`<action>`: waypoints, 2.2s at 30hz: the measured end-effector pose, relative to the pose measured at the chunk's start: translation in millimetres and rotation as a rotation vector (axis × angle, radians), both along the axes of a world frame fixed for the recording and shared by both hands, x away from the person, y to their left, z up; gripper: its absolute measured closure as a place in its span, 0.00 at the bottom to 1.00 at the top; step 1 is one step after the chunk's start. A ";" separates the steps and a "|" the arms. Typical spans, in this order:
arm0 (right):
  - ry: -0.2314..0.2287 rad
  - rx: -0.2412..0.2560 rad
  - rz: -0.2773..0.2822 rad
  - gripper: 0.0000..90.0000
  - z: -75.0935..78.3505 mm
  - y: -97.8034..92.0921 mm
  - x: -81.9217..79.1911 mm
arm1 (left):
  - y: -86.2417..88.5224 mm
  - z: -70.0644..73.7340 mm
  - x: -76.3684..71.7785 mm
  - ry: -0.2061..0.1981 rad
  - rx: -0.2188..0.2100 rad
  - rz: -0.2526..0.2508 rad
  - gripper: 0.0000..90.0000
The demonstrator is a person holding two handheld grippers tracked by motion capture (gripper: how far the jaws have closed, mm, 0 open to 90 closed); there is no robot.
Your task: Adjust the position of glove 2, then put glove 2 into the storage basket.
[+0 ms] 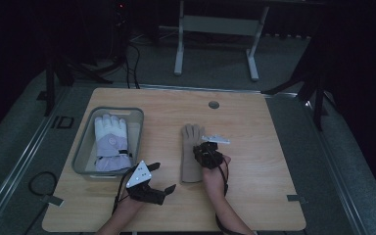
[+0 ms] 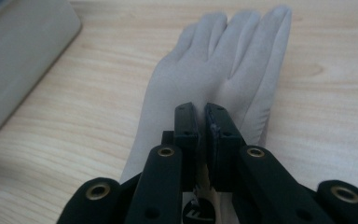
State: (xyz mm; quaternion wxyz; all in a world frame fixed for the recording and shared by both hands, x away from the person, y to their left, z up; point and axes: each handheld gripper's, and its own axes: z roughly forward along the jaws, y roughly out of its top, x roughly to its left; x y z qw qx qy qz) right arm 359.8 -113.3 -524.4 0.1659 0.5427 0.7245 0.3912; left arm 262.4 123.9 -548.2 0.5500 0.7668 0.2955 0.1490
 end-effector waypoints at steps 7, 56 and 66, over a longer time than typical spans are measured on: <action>0.011 0.006 -0.004 0.92 -12.8 4.8 0.2 | -1.0 -0.3 -0.1 0.000 0.002 -0.003 0.03; -0.174 -0.040 0.439 0.38 8.7 -53.8 43.2 | -57.9 7.1 25.8 0.059 0.188 -0.225 0.34; -0.030 -0.060 0.391 0.45 -15.9 -42.8 74.7 | -66.8 -2.9 43.6 0.094 0.319 -0.225 0.41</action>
